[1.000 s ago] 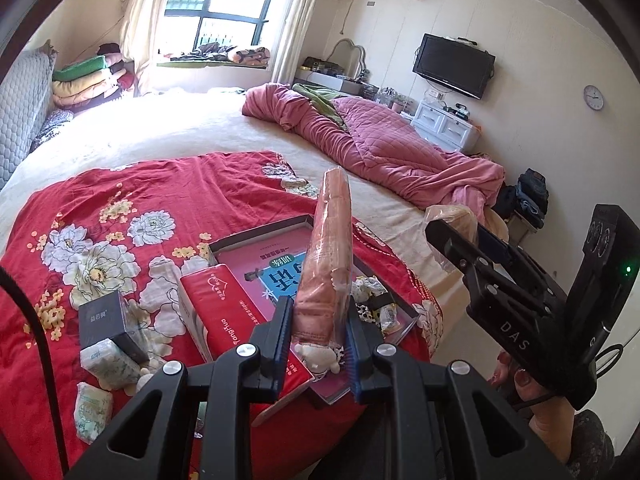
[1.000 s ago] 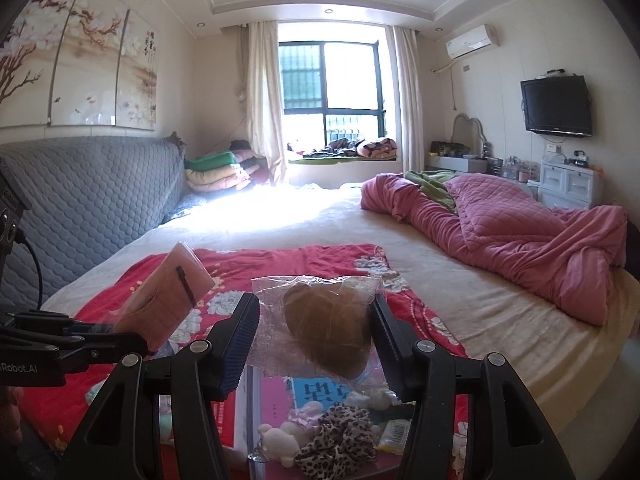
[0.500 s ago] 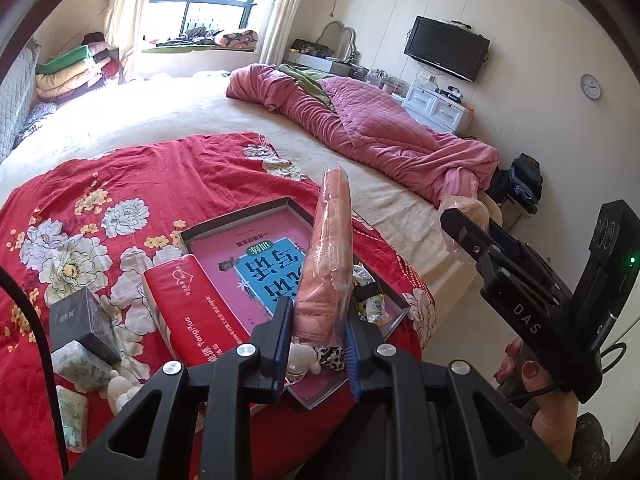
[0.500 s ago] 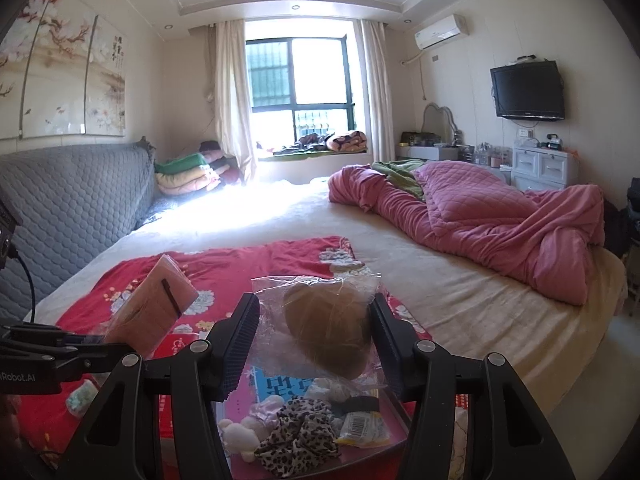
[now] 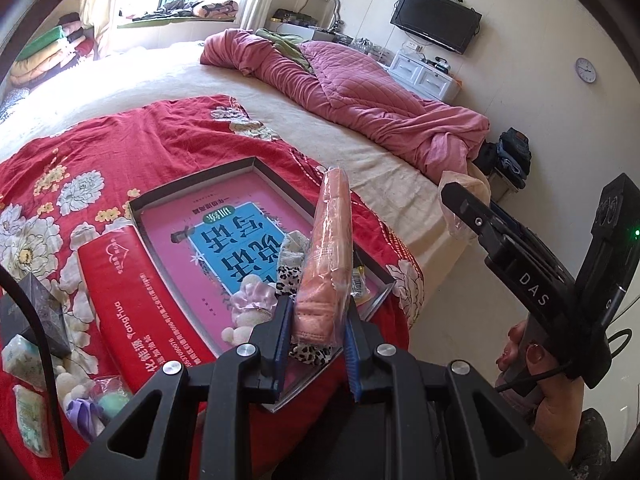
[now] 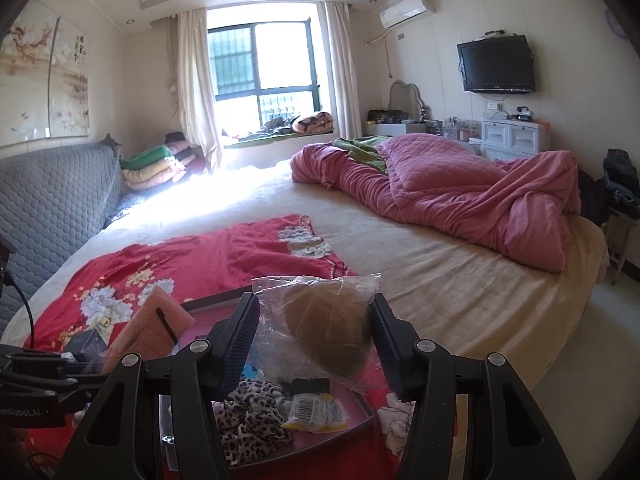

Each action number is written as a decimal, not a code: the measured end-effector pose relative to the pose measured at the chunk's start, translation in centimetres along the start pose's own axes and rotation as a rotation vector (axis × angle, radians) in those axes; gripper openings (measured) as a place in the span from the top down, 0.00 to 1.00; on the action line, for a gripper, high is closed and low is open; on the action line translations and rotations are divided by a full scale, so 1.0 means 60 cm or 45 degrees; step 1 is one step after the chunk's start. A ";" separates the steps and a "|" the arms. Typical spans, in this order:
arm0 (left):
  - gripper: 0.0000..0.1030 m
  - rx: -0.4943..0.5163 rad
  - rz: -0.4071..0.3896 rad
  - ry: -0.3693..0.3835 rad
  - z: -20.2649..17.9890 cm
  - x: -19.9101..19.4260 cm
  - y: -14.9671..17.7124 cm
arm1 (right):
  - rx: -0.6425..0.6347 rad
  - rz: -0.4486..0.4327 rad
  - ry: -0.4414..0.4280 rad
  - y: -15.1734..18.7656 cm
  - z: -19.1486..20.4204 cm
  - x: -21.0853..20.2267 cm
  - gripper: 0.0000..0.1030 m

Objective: Organize soft objects
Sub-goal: 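Carry the pink item and bun bag in both tools over the pink book box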

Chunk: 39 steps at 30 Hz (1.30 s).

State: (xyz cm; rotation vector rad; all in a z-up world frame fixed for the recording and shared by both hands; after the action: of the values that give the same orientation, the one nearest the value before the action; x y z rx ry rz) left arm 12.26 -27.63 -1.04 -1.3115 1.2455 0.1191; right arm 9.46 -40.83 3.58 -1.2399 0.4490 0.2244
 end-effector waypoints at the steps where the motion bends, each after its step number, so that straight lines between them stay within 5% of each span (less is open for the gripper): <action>1: 0.77 0.001 0.011 0.011 -0.003 0.007 0.002 | 0.000 0.006 -0.001 0.003 -0.001 0.003 0.44; 17: 0.77 -0.088 0.160 0.056 0.013 0.100 0.036 | -0.026 0.156 -0.074 0.049 0.022 0.057 0.44; 39: 0.77 -0.072 0.172 -0.001 0.031 0.127 0.043 | -0.043 0.360 -0.140 0.108 0.052 0.144 0.44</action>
State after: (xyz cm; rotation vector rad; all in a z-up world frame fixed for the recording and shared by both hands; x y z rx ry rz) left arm 14.74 -29.53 -8.68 -1.2751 1.3381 0.2521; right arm 15.18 -36.50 -5.06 -1.1884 0.5260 0.5400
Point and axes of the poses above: each gripper's, at about its wrist camera, not at the fingertips, and x roughly the way its jaws point, z to its left, y to its underside, the point moved 7 cm from there along x, roughly the way its jaws point, and after that the axes turned 8 degrees about x, right-handed, at the moved point
